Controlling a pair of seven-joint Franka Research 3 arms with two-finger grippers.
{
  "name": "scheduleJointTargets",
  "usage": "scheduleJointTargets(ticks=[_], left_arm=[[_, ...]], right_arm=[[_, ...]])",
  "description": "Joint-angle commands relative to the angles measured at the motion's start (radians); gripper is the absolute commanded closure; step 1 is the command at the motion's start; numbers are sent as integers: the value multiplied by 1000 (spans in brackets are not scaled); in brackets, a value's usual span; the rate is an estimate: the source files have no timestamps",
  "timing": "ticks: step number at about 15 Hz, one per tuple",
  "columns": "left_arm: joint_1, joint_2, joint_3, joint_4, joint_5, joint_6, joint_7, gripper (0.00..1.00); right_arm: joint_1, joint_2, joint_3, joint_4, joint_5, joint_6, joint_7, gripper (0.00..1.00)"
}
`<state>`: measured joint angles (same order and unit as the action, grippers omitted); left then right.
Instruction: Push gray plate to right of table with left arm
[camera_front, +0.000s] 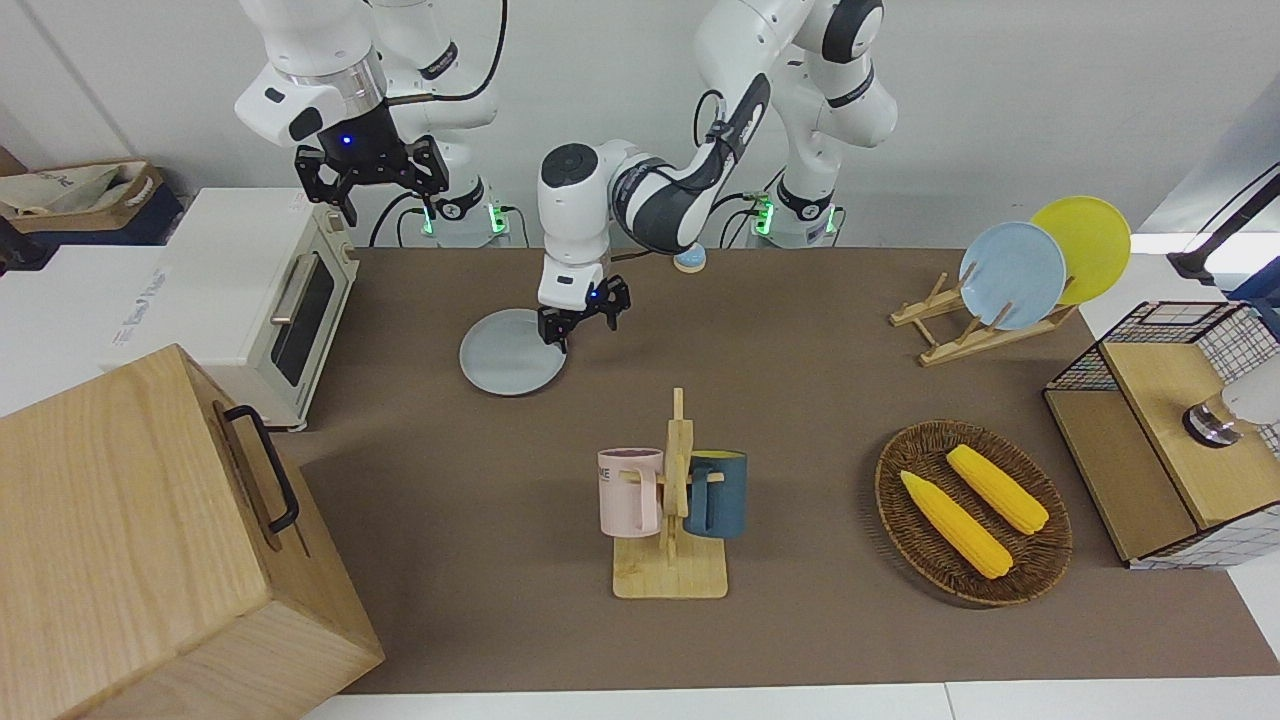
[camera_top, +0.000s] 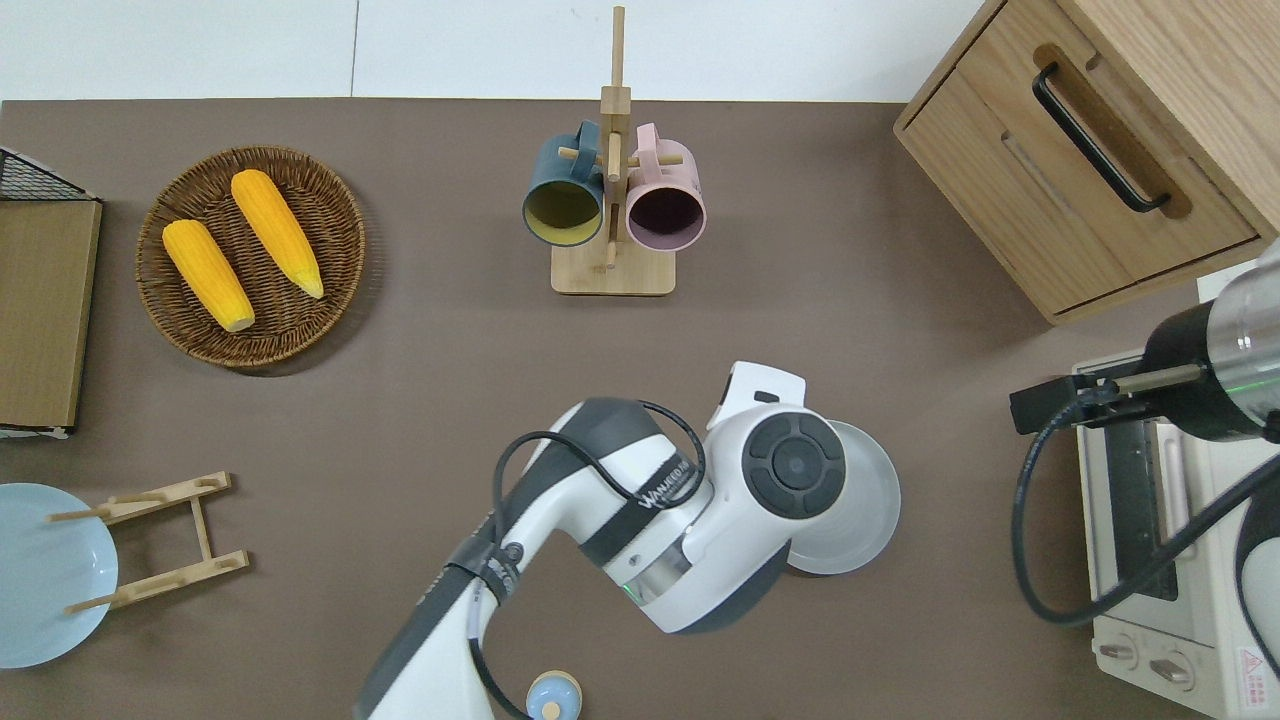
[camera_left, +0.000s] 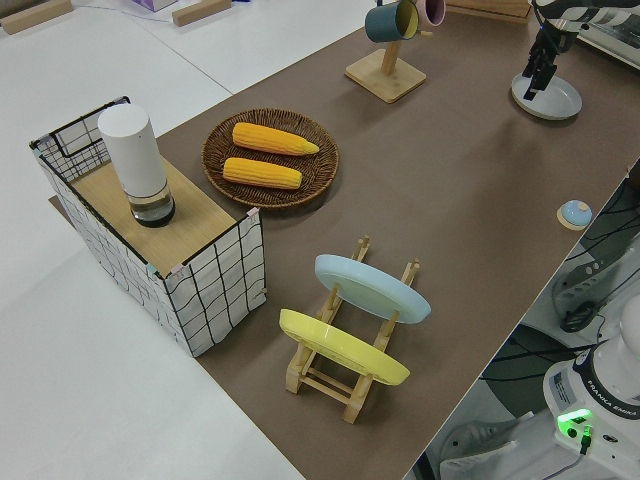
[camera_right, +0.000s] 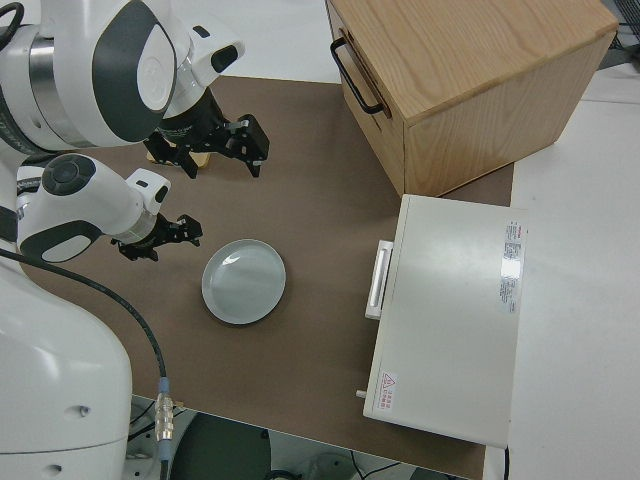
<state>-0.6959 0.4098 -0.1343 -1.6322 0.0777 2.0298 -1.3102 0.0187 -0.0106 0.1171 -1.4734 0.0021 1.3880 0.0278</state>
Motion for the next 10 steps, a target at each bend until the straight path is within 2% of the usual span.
scheduleJointTargets(ticks=[1, 3, 7, 10], left_arm=[[96, -35, -2, 83, 5, -195, 216, 17], [182, -58, -5, 130, 1, -271, 377, 13], [332, -160, -4, 130, 1, -396, 662, 11], [419, -204, -4, 130, 0, -462, 787, 7]], right_arm=[[-20, -6, 15, 4, 10, -12, 0, 17], [-20, -6, 13, 4, 10, -12, 0, 17], [-20, -6, 13, 4, 10, -12, 0, 17], [-20, -6, 13, 4, 10, -12, 0, 17]])
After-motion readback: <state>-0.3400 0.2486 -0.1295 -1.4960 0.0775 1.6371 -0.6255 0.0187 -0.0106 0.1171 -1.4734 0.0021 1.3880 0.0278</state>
